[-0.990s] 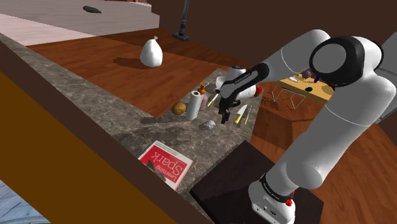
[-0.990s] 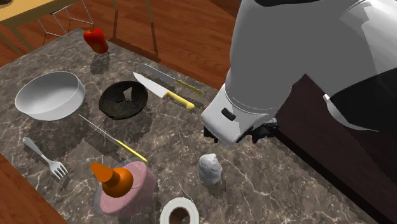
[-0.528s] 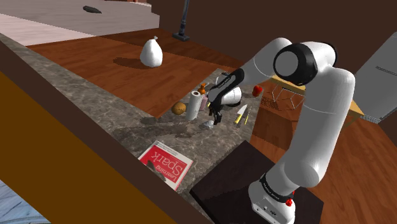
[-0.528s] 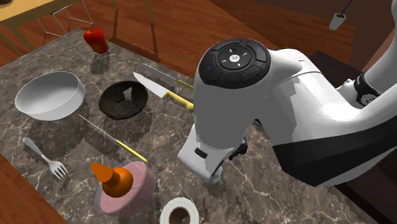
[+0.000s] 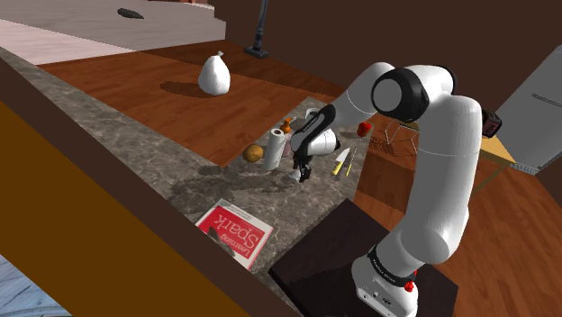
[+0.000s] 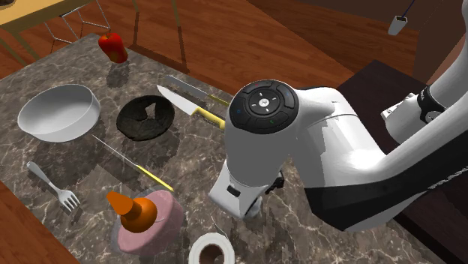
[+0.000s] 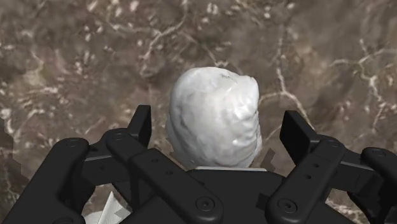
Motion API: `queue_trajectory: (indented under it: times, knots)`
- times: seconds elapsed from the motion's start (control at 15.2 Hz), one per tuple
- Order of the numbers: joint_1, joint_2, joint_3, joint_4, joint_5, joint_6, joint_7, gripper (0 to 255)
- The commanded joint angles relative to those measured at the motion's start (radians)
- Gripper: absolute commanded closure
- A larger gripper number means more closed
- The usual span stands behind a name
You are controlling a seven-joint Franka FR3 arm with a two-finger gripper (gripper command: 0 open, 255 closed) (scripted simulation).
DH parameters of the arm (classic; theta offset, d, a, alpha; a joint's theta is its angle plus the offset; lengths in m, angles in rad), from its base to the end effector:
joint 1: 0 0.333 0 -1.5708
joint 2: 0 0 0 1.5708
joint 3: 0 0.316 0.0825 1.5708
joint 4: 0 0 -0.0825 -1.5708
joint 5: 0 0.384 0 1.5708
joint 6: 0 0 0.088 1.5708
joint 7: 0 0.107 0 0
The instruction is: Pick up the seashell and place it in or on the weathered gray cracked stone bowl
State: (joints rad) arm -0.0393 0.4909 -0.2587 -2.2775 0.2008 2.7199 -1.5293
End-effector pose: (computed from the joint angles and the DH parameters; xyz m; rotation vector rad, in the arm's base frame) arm 0.4965 -0.1681 0.1434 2.6918 1.6033 -0.0735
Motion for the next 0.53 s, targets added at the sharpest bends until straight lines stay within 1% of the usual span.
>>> queue_trajectory:
  times: [0.0,0.4,0.46]
  knots:
    - [-0.004,0.008,0.004,0.003,0.004,0.007,-0.003,0]
    - [-0.004,0.008,0.004,0.003,0.004,0.006,-0.003,0]
    - [-0.004,0.008,0.004,0.003,0.004,0.006,-0.003,255]
